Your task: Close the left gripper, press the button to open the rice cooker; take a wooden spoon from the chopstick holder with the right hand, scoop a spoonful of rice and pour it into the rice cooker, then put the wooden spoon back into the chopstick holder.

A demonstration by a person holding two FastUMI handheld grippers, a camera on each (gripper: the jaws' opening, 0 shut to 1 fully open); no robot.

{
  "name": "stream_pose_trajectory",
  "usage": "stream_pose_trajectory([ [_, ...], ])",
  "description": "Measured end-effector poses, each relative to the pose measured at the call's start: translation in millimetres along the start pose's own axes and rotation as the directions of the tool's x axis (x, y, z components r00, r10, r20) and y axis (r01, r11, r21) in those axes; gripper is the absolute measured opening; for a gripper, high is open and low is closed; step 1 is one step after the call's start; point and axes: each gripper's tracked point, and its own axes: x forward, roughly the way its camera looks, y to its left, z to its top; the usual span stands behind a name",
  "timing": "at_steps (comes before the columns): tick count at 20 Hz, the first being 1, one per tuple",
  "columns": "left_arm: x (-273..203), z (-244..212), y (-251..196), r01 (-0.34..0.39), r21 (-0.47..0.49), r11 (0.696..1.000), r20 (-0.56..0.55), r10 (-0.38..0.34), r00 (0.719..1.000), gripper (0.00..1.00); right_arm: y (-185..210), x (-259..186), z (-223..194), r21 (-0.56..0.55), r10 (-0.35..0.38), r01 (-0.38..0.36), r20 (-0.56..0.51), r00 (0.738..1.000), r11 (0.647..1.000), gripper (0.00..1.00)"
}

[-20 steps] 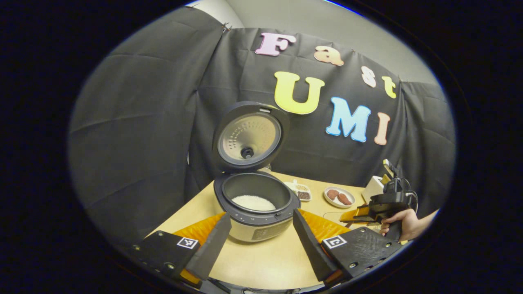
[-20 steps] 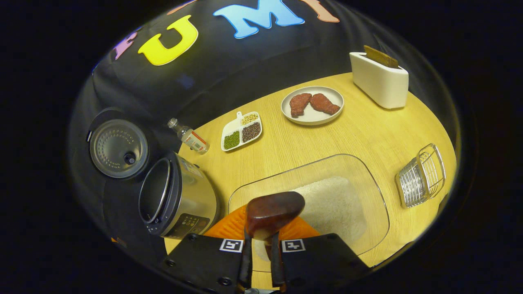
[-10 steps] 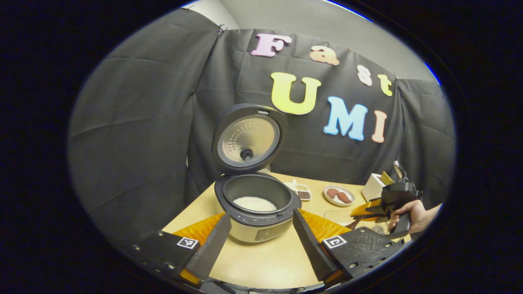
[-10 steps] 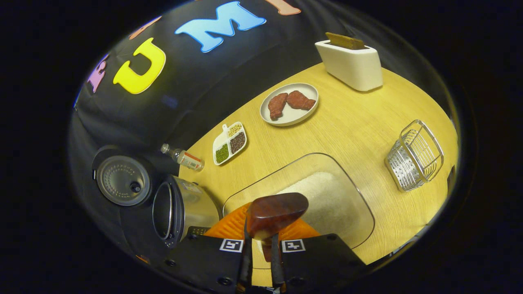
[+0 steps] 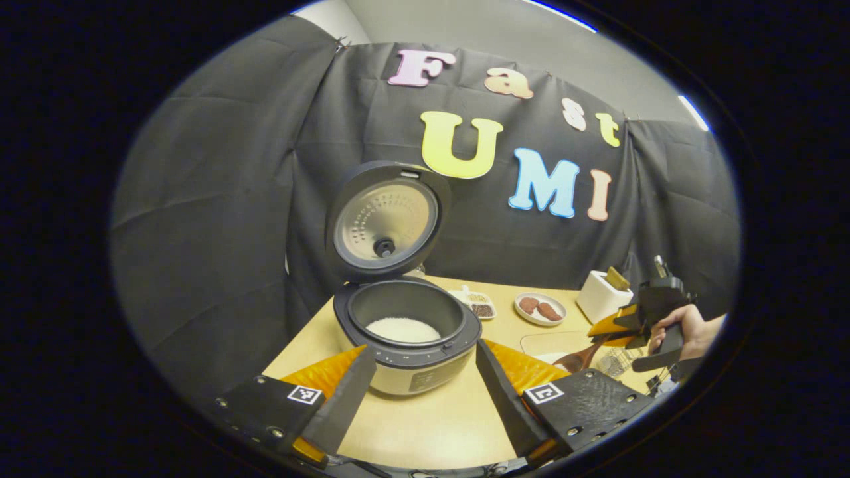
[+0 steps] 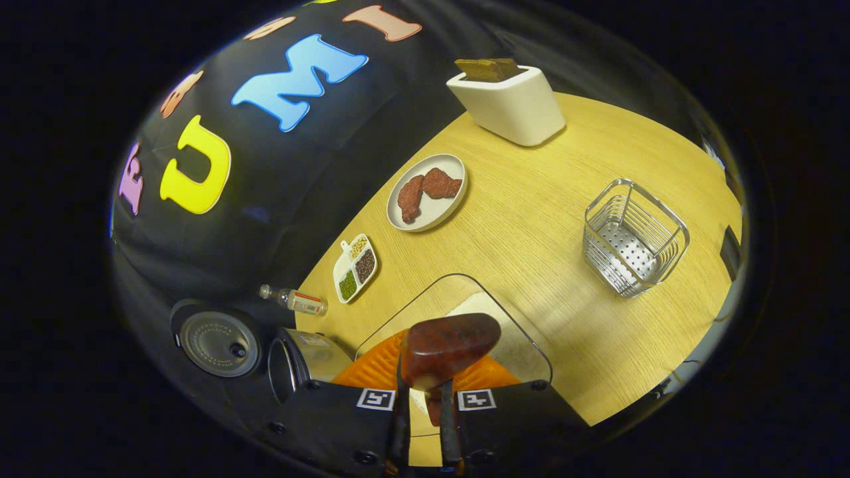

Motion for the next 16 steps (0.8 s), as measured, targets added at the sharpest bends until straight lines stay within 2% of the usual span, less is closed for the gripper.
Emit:
stream_pose_trajectory([
  [2,-1,3,-5,-0.014,-0.003,1.000,0.001,0.014,1.000,0.94,1,-5,7,0.052,0.029,-0.028,-0.005,1.000,0.998,0.20],
  [5,-3,11,-23,-0.026,-0.070,0.997,0.012,0.027,1.000,0.96,10,-17,18,0.124,0.073,-0.071,-0.017,0.997,0.990,0.20],
  [7,-2,13,-34,-0.027,-0.067,0.997,0.026,0.029,0.999,0.94,22,-24,28,0.152,0.111,-0.107,-0.015,0.994,0.983,0.18],
  [10,-6,17,-40,-0.044,-0.018,0.999,0.035,0.044,0.998,0.93,48,-33,36,0.170,0.190,-0.182,-0.030,0.981,0.968,0.20],
  [11,-8,19,-41,-0.048,-0.019,0.999,0.032,0.048,0.998,0.96,58,-37,39,0.178,0.216,-0.207,-0.034,0.976,0.962,0.20],
  [13,-13,25,-44,-0.047,-0.042,0.998,0.042,0.049,0.998,0.93,78,-41,44,0.177,0.259,-0.249,-0.034,0.965,0.952,0.19],
  [16,-18,27,-39,-0.070,-0.045,0.997,0.054,0.072,0.996,0.94,114,-41,50,0.149,0.331,-0.324,-0.026,0.943,0.934,0.20],
])
